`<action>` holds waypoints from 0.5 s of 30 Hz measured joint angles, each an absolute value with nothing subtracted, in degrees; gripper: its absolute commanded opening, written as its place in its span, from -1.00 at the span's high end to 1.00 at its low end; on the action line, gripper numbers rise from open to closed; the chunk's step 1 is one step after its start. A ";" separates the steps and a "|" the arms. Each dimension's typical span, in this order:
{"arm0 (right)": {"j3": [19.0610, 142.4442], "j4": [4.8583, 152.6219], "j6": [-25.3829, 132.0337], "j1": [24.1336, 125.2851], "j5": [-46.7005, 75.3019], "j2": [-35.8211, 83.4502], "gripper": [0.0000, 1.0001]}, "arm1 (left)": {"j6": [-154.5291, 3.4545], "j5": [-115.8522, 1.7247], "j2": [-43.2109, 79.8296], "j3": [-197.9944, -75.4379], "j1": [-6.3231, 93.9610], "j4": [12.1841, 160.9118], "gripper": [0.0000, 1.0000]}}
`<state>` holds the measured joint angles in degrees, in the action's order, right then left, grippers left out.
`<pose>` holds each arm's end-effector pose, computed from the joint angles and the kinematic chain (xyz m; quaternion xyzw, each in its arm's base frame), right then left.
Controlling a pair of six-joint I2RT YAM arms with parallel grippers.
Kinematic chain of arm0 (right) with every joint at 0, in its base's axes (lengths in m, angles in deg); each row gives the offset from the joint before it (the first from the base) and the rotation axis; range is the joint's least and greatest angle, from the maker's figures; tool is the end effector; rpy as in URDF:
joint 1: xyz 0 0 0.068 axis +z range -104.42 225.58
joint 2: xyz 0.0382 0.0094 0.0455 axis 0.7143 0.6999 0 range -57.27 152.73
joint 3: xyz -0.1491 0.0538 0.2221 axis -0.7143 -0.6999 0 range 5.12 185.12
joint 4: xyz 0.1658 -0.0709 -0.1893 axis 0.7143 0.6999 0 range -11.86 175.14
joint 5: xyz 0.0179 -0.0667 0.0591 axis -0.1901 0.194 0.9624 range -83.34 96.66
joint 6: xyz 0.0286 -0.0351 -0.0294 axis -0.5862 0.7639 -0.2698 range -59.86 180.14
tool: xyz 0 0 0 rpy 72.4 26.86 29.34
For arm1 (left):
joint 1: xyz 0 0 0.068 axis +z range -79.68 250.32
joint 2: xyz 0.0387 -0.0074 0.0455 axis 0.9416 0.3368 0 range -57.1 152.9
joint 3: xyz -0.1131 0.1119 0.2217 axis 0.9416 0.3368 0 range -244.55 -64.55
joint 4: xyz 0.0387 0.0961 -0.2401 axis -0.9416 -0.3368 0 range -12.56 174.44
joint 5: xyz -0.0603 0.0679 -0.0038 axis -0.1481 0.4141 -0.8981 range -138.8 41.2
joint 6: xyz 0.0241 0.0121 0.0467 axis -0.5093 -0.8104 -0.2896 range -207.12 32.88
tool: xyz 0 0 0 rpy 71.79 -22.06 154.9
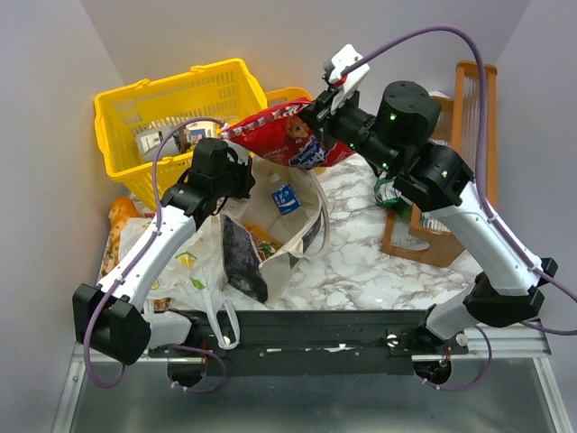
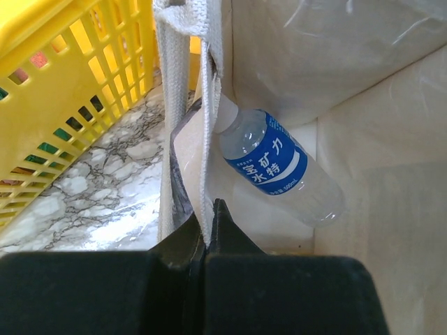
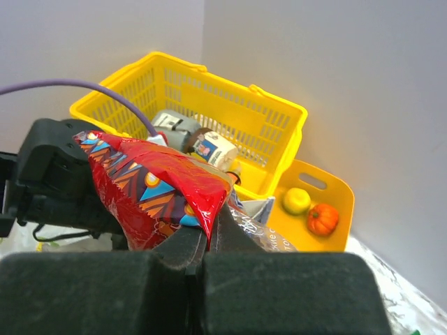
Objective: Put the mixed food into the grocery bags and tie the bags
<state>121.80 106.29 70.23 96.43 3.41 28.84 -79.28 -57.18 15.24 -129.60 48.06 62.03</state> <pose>0.1860 0.2251 0.5578 -0.3330 0.6065 0.2329 0.6834 0.2622 -0.1129 0.3394 0.1446 0.8510 -0.1911 0.4673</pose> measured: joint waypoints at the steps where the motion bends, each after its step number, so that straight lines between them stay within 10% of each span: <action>1: 122.13 105.94 70.07 97.04 2.89 29.32 0.99 | -79.19 -57.21 15.24 -129.58 48.06 62.03 1.00; 15: 121.26 98.26 68.17 103.51 -4.24 30.57 0.99 | -79.02 -57.18 15.24 -129.45 48.06 62.07 1.00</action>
<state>121.26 98.26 68.17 103.51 -4.24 30.57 -79.02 -57.18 15.24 -129.45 48.06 62.07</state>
